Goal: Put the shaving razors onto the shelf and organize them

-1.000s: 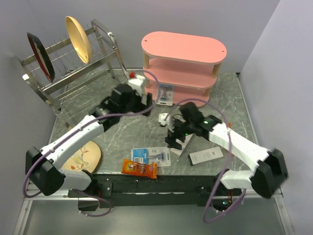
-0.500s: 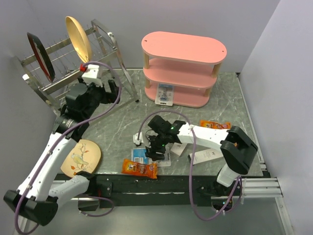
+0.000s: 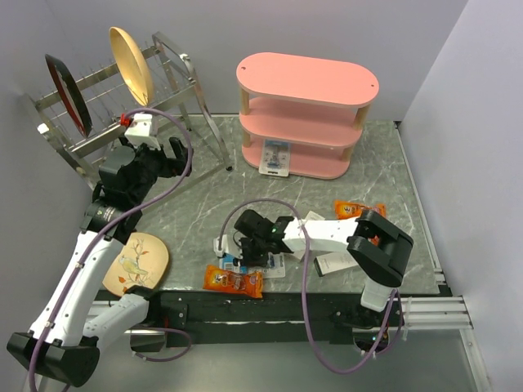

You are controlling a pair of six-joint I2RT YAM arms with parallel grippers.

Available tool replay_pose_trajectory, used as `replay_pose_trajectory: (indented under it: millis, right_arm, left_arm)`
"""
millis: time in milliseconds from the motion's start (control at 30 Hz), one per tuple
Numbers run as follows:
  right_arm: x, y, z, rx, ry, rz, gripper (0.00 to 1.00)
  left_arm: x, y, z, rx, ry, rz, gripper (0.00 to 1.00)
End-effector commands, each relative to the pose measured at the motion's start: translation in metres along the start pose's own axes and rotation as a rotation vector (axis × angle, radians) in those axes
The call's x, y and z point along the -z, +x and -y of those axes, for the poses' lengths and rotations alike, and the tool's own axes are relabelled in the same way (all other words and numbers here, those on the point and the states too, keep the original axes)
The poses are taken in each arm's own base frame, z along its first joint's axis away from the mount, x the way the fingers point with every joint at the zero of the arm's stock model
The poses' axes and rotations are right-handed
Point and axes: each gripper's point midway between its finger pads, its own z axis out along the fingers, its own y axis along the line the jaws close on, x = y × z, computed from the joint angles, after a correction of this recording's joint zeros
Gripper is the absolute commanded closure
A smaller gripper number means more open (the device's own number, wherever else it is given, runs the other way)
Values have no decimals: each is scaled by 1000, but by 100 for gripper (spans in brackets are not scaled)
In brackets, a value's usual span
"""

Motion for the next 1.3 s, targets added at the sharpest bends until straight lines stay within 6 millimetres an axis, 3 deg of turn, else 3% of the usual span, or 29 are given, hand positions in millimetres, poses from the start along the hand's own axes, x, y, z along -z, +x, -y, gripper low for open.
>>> replay_pose_trajectory:
  millis: [0,67,100,133,200,267,333,433,567,667,767,800,933,1033,1200,1267]
  right_arm:
    - [-5,14,9,34,77,-50,62]
    - [-5,20,9,52,84,-68,63]
    - [-5,21,10,53,85,-72,68]
    - [-5,20,10,55,88,-73,76]
    - [-5,18,13,47,105,-68,100]
    - [1,12,16,28,113,-52,100]
    - [20,-9,29,-30,158,14,100]
    - [55,-32,58,-184,236,110,100]
    - [98,-40,104,-410,403,205,100]
    - [128,-27,146,-646,569,271,100]
    - [155,5,183,-840,770,295,100]
    - [167,23,195,-903,854,286,100]
    - [183,58,209,-1059,969,287,100]
    - [199,89,217,-1177,1076,282,100]
    - [214,115,223,-1279,1173,291,100]
    - [217,125,225,-1312,1209,284,100]
  left_arm:
    - [5,-14,2,19,10,46,1]
    - [4,-13,2,23,12,45,1]
    - [4,-13,3,29,18,45,0]
    - [3,-13,3,33,18,42,1]
    - [2,-13,2,41,14,44,1]
    - [1,-13,1,42,11,40,1]
    - [0,-14,1,36,9,39,0]
    - [-3,-14,0,30,8,39,1]
    - [-10,-14,3,48,21,41,1]
    - [-17,-4,8,77,44,12,1]
    - [-23,22,20,99,117,-60,3]
    - [-23,28,23,118,129,-75,5]
    - [-30,61,31,152,170,-160,7]
    - [-34,68,35,152,180,-179,8]
    - [-47,76,39,134,190,-205,9]
    - [-47,87,52,117,224,-235,11]
